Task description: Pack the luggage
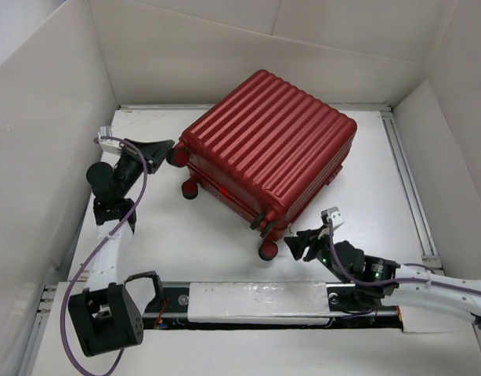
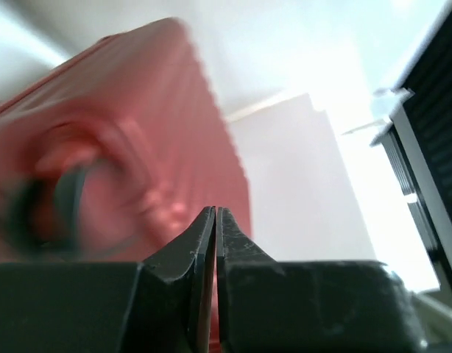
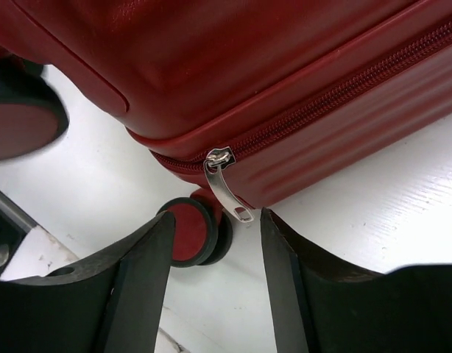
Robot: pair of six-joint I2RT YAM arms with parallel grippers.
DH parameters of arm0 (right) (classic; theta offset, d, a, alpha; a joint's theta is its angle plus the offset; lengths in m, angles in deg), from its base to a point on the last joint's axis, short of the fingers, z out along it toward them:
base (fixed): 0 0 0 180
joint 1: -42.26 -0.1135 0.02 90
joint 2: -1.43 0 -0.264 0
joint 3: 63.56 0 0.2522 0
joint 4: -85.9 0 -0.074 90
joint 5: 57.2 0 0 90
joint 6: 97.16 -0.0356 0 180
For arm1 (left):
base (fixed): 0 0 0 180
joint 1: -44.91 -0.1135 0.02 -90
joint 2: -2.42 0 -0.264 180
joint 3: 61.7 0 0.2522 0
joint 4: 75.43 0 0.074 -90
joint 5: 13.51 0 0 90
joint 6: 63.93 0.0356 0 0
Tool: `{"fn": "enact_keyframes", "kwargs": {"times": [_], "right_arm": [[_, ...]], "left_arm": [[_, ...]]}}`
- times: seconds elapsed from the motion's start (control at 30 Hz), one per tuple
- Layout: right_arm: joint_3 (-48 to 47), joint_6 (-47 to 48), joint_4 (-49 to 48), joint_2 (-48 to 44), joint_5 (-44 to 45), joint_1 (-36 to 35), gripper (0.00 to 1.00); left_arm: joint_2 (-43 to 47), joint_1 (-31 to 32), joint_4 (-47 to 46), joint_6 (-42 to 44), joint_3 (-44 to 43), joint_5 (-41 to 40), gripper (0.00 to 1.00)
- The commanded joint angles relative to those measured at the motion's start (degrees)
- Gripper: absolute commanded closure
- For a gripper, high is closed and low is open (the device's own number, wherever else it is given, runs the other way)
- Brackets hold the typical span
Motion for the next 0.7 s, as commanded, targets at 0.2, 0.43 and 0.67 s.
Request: {"fn": "enact_keyframes", "kwargs": {"times": [0.2,0.43,0.67], "right_arm": [[-2.8,6.0,-3.4,6.2,-3.3,1.3,0.36],[-5.7,6.0,-3.4,14.1,-3.9,1.3,0.33],[-7.1,7.2,-3.4,15.4,-3.3,1.3,0.31]], "left_arm": [[2.8,0.4,15.4,14.5,-7.3,-5.3,1.00],[-2.6,0.4,22.7,21.4,-9.1,-10.7,0.10],[-11.4,0.4,16.7,23.5,-10.7,-4.6,0.06]]}}
